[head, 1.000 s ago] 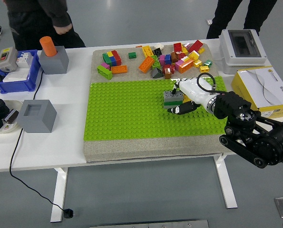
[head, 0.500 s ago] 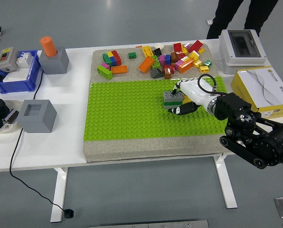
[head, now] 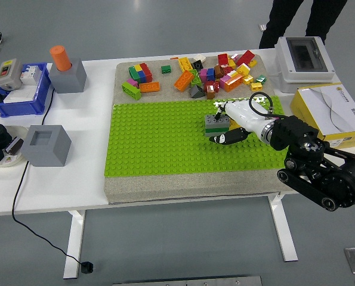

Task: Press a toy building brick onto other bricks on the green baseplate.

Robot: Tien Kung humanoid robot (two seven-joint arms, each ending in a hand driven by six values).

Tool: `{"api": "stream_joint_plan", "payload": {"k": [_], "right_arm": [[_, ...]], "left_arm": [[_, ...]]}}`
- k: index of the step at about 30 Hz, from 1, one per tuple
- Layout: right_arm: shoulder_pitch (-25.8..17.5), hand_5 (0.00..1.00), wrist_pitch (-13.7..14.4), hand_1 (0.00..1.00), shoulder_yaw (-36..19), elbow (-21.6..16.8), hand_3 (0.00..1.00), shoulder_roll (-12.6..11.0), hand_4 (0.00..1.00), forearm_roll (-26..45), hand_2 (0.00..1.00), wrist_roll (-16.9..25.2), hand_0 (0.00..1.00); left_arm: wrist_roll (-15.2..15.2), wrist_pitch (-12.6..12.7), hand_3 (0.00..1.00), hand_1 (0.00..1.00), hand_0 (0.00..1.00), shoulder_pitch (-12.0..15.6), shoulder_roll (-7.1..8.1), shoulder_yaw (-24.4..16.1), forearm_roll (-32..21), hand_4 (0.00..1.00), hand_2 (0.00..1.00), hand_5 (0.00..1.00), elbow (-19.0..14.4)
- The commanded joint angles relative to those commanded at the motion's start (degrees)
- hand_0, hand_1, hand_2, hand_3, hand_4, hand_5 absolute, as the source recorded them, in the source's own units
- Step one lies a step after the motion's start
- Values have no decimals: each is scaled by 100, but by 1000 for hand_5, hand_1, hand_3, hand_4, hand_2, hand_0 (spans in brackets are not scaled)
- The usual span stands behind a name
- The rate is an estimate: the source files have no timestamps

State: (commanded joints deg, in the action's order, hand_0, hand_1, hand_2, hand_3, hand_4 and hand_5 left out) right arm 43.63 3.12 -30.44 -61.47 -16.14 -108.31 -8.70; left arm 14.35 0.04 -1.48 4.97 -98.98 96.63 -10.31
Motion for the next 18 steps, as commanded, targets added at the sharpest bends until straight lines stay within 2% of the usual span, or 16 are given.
{"api": "stream_joint_plan", "payload": {"k": [5, 7, 11, 12, 13, 17, 18], "right_arm": [[-101, 578, 123, 829, -283, -239, 646, -112, 859, 183, 873, 78, 804], [-150, 569, 194, 803, -411, -308, 646, -147, 853, 213, 842, 122, 787], [-241, 569, 315, 803, -630, -325, 646, -202, 853, 206, 842, 195, 787], [-275, 525, 354, 797, -683, -324, 650, -224, 835, 178, 832, 213, 784], [-301, 525, 383, 797, -722, -325, 650, -241, 835, 148, 832, 225, 784], [-488, 525, 495, 797, -959, -294, 650, -387, 835, -187, 832, 248, 784], [-524, 298, 511, 743, -998, -290, 666, -427, 772, -268, 760, 247, 765]], "left_arm": [[0, 3, 434, 801, 787, 14, -8, 6, -17, 998, 775, 854, 0], [0, 3, 433, 801, 787, 19, -10, 7, -21, 998, 775, 852, 0], [3, -1, 433, 801, 787, 27, -15, -2, -10, 998, 775, 852, 0], [4, -2, 434, 802, 787, 30, -16, -5, -5, 998, 775, 853, 0], [5, -2, 434, 802, 787, 32, -17, -7, -2, 998, 775, 853, 0], [7, -1, 434, 802, 787, 43, -25, 0, -12, 998, 775, 853, 0], [7, -2, 434, 801, 787, 44, -25, -4, -6, 998, 775, 852, 0]]}}
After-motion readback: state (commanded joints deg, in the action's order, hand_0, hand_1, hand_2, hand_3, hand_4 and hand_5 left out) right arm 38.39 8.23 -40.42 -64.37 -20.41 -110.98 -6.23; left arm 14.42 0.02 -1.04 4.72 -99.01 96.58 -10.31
